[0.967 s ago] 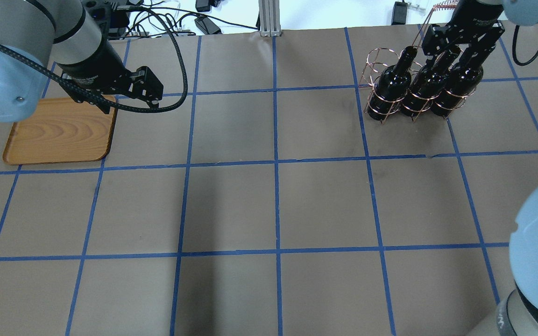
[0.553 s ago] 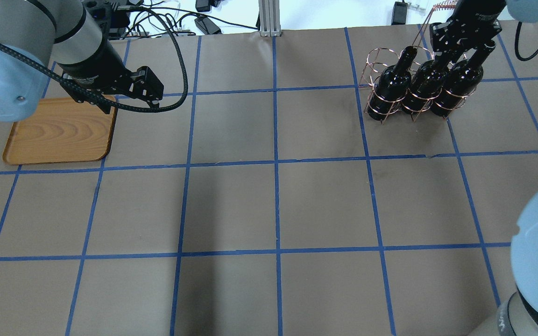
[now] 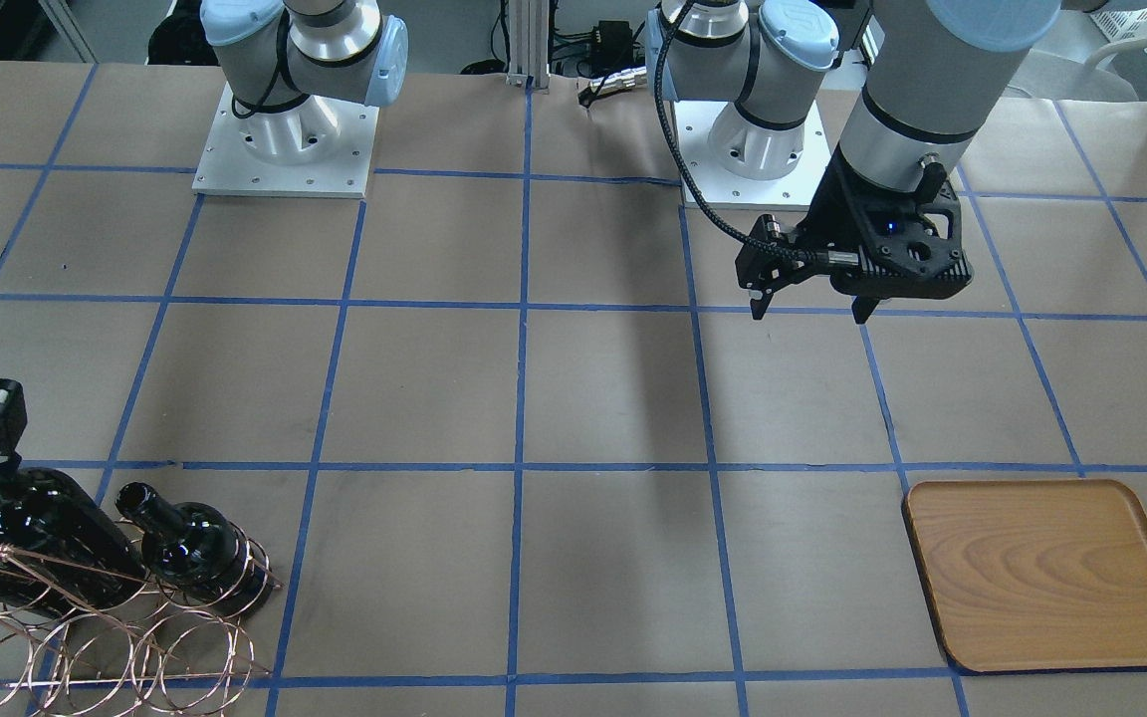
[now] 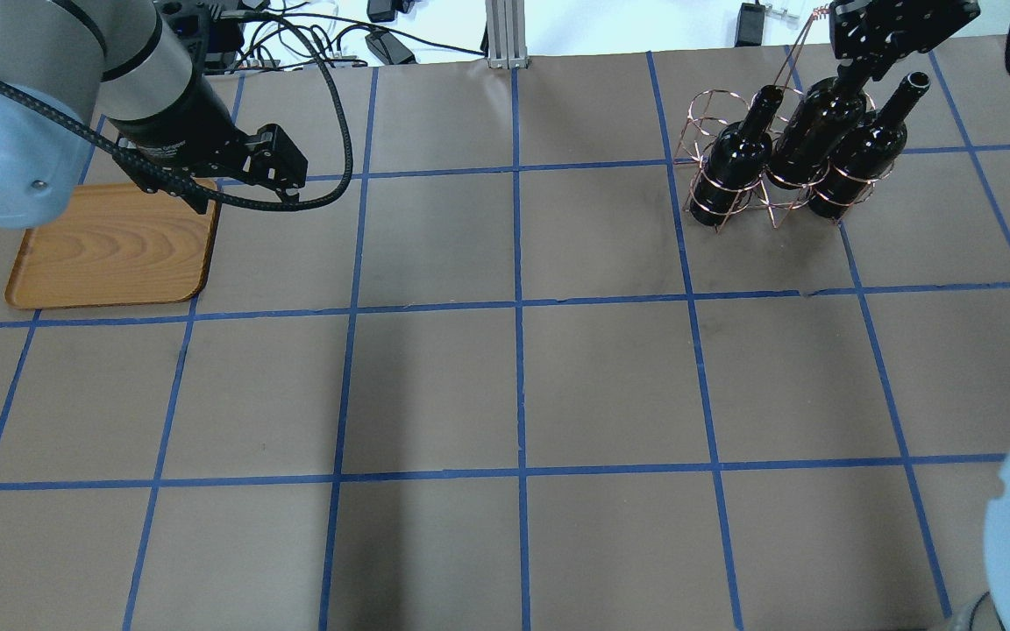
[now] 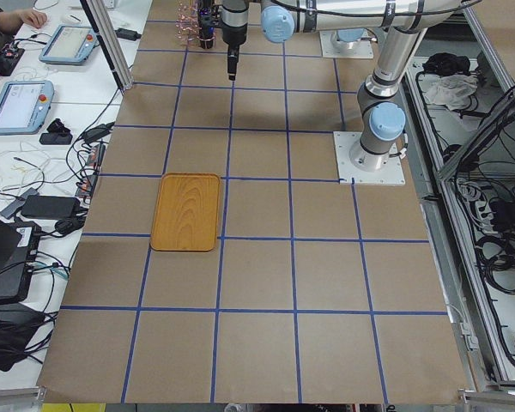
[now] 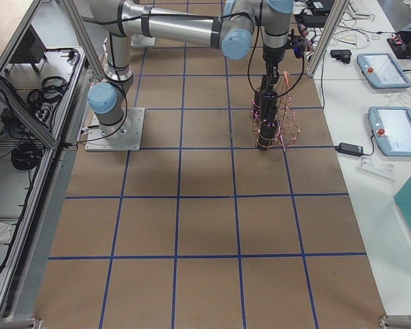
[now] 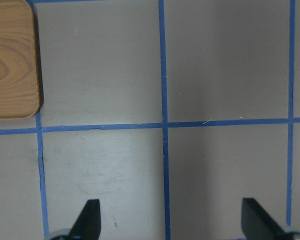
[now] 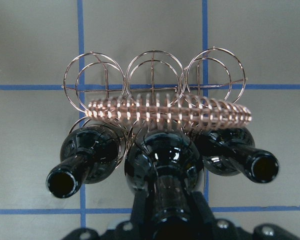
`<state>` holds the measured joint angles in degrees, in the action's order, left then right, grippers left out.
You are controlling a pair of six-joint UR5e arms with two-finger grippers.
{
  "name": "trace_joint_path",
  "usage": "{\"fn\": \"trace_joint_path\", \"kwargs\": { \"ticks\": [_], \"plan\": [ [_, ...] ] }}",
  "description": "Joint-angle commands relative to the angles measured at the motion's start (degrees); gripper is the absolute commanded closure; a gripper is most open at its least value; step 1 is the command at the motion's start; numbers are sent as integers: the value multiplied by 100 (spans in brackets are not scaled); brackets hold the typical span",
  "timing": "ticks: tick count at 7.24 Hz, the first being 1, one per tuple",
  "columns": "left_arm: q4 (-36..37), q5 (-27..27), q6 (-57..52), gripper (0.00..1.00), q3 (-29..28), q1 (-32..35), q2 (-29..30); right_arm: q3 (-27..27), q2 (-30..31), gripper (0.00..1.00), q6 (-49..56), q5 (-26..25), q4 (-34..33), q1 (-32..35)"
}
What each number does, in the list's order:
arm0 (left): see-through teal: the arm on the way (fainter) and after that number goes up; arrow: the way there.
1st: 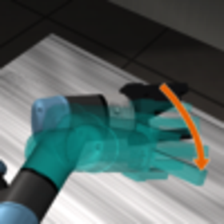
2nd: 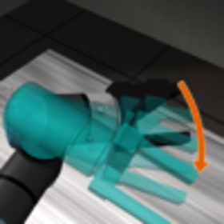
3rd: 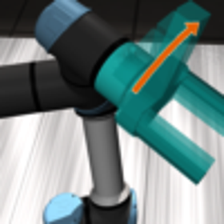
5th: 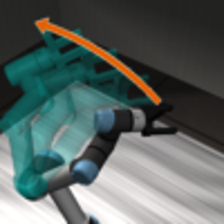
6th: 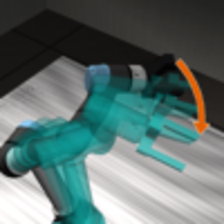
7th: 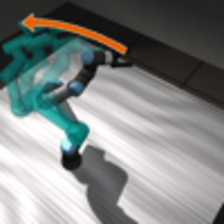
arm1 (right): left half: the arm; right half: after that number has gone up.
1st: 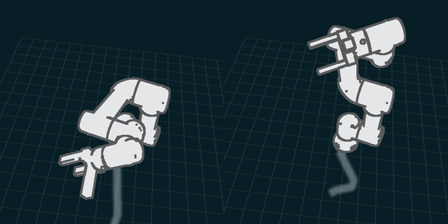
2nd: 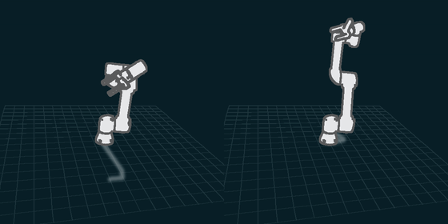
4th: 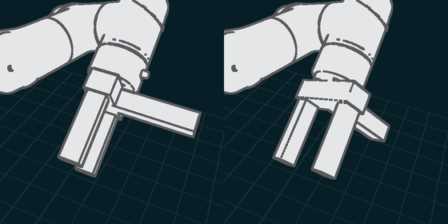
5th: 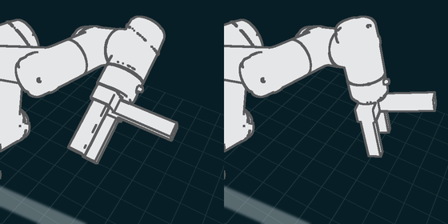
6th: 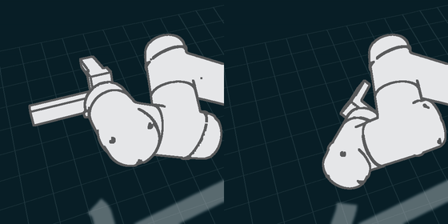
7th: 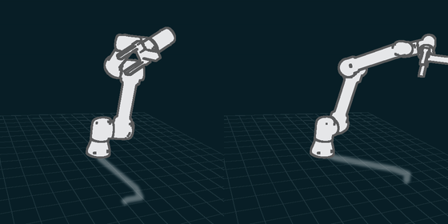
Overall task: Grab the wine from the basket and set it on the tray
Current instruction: 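Lower the right gripper onto the neck of a dark bottle in the rack, then lift the dark bottle out of the wire rack with the right gripper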
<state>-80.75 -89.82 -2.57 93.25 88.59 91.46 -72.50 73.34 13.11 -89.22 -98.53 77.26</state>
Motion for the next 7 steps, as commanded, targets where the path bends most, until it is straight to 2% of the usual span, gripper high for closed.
{"fn": "trace_joint_path", "kwargs": {
  "ticks": [1, 3, 5, 7],
  "plan": [
    [7, -9, -7, 0, 0, 0, -14, 131, 459, 100, -2, 1, 333, 17],
    [16, 0, -7, 0, 0, 0, -14, -87, 811, 100, -298, -209, 1209, 201],
    [16, 0, 2, 0, 0, 0, 4, -736, 1067, 100, -1359, -219, 1241, 762],
    [16, -9, -7, 0, 0, 0, -14, -923, 1025, 100, -2973, -183, 1092, 1866]
  ]
}}
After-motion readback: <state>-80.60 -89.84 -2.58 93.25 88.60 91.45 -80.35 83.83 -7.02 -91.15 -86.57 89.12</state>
